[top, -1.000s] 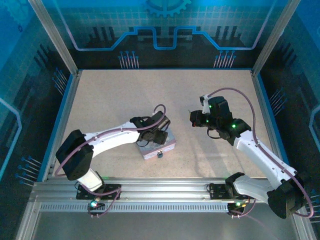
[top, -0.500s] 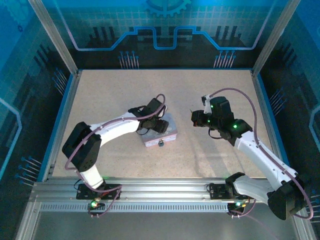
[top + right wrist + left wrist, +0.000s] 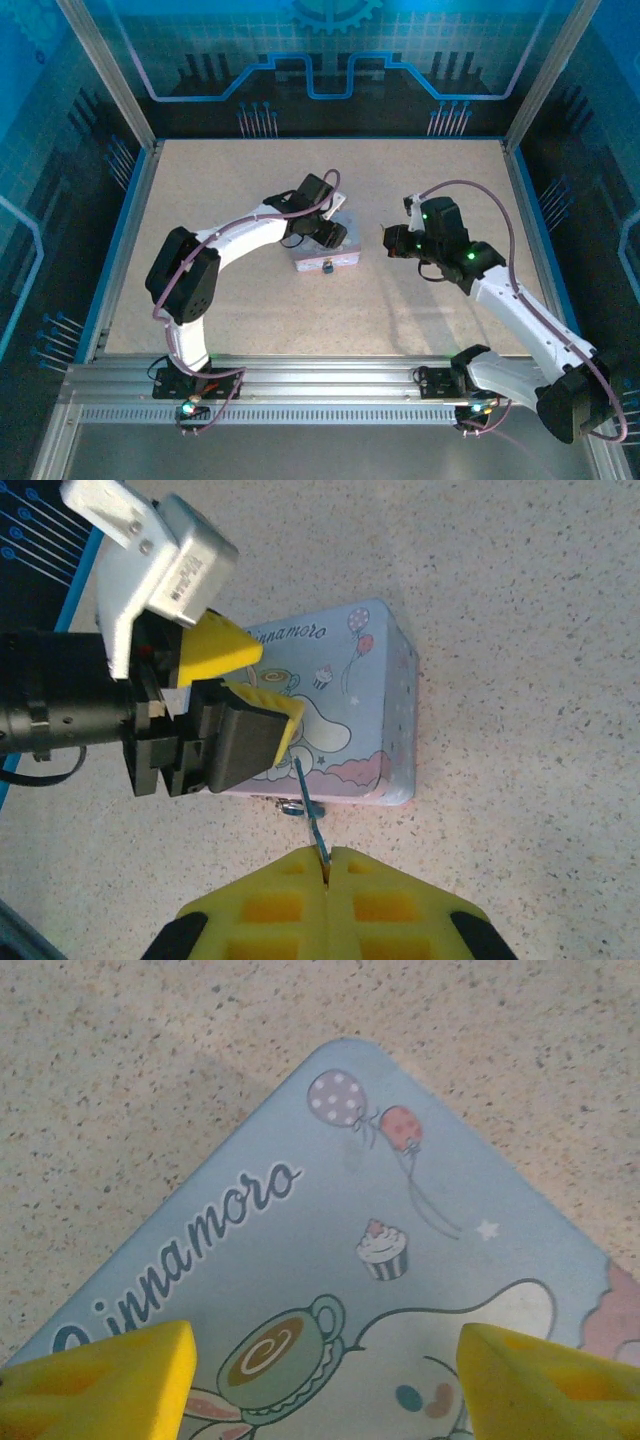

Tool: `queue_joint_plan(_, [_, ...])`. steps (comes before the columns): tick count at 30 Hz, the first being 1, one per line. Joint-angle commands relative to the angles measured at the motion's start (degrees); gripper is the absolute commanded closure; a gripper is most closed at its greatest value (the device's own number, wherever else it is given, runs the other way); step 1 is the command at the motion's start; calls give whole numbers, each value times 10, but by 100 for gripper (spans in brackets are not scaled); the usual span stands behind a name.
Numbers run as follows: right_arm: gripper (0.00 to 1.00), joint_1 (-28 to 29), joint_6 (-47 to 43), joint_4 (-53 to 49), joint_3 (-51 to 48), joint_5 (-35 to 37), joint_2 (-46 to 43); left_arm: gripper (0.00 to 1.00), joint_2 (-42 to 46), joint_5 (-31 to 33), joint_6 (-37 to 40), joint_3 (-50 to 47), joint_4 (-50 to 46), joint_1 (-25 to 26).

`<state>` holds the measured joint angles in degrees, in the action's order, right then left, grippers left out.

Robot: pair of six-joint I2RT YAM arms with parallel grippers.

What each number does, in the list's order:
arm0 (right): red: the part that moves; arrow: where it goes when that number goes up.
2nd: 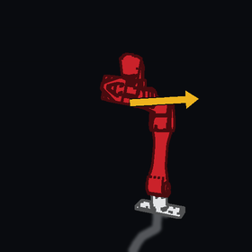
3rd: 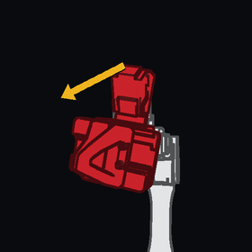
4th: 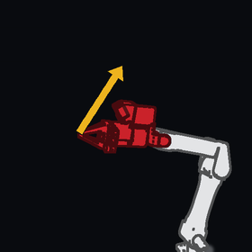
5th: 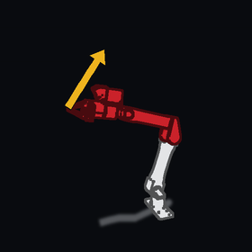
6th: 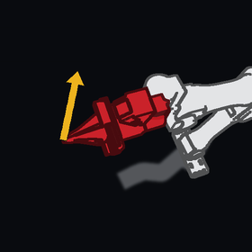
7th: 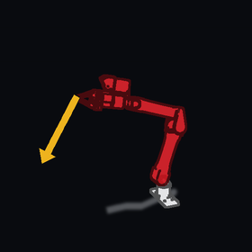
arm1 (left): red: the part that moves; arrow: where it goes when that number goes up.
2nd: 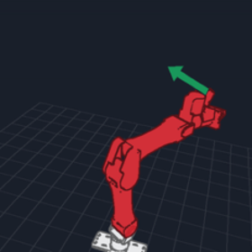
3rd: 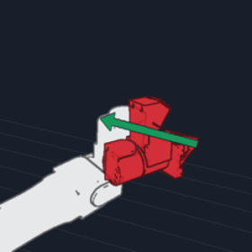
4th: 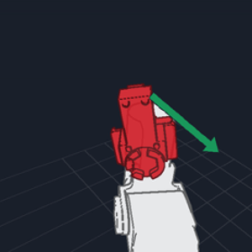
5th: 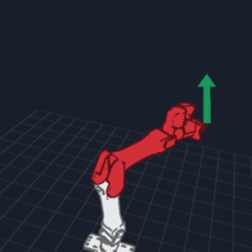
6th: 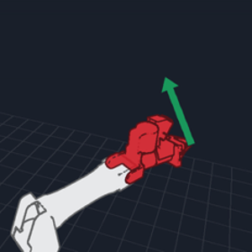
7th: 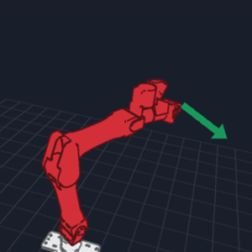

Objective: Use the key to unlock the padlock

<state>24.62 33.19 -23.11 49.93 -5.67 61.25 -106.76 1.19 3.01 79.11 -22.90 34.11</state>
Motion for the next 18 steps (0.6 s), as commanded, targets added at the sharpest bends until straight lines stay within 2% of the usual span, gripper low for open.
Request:
queue_joint_plan(1, [100,-9,6,0,-5,-11,7,29,43,-33,-5,22,-23,-2])
queue_joint_plan(7, [100,-10,-4,-16,1,16,7,30,64,-15,-23,30,-33,15])
queue_joint_plan(18, [100,-12,-16,-88,47,79,-14,33,-27,-47,-52,97,-31,58])
